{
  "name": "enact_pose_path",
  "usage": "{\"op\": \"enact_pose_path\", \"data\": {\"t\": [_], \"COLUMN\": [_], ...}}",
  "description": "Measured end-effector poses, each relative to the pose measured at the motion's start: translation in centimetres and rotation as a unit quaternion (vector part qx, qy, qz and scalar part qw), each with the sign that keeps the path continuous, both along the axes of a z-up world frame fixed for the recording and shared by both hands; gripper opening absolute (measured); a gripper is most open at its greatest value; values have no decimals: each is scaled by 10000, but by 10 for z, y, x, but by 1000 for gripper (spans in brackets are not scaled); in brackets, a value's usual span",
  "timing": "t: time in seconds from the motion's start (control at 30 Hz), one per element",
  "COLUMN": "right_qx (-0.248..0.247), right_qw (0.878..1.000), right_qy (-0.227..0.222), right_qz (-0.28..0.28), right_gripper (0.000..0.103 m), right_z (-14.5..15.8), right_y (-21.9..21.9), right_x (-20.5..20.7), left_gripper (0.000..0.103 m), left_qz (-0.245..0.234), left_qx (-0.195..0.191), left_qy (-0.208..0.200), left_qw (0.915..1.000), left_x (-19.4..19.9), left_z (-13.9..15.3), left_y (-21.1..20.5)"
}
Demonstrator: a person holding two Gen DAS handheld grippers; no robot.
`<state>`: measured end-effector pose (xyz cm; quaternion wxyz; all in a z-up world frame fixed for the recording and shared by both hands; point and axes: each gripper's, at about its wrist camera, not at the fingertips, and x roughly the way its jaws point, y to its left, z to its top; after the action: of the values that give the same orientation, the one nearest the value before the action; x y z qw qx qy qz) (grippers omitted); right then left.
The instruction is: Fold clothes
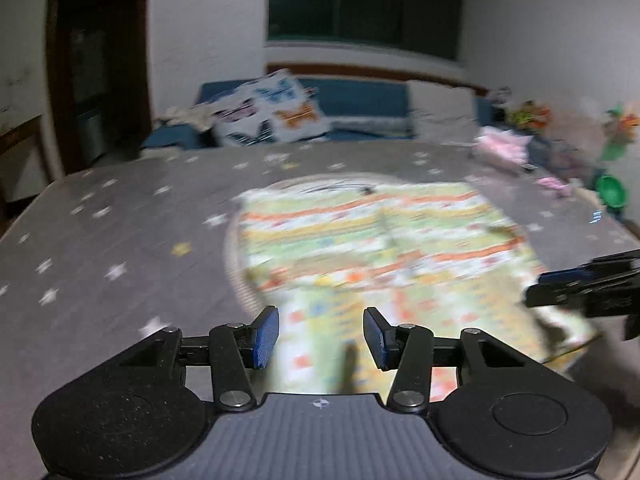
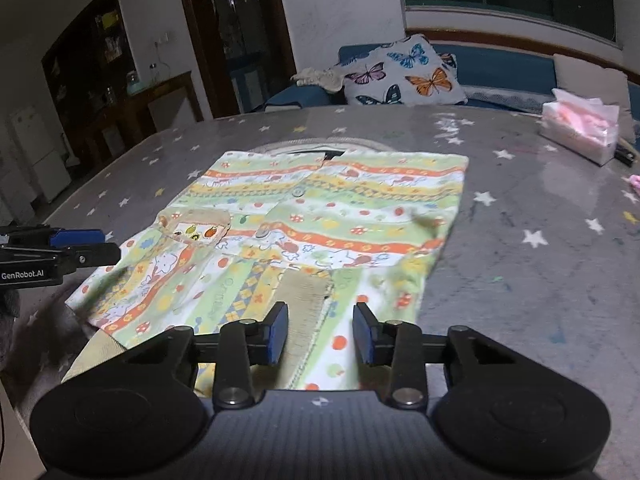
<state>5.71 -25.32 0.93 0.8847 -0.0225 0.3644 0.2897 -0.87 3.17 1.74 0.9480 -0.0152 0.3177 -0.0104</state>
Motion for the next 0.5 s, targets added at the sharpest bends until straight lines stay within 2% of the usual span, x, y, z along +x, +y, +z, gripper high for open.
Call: {"op": "enact_pose_path", "data": {"t": [0.1,0.17,0.27,0.5], "right_qx": [-21,-57,-134,-277], "right_qw": [10000,10000,9999,9978], "right_qy": [47,28,-60,-590], "right_qz": [8,22,-23,-96], "right_gripper": [26,15,5,4], "right_z": [-4,-5,-4,18], "right_y": [6,9,12,13], "right_x": [3,4,2,-7], "left_gripper": [49,49,49,49], "left_qz": [112,136,162,340], "left_qx": [-28,-62,-22,39], "left_qy": [37,50,80,162], "left_qw": [9999,9999,9998,9993], "left_x": [-1,-2,-3,-10], "left_z": [-6,-7,-7,-11], "left_y": [10,14,15,31]}}
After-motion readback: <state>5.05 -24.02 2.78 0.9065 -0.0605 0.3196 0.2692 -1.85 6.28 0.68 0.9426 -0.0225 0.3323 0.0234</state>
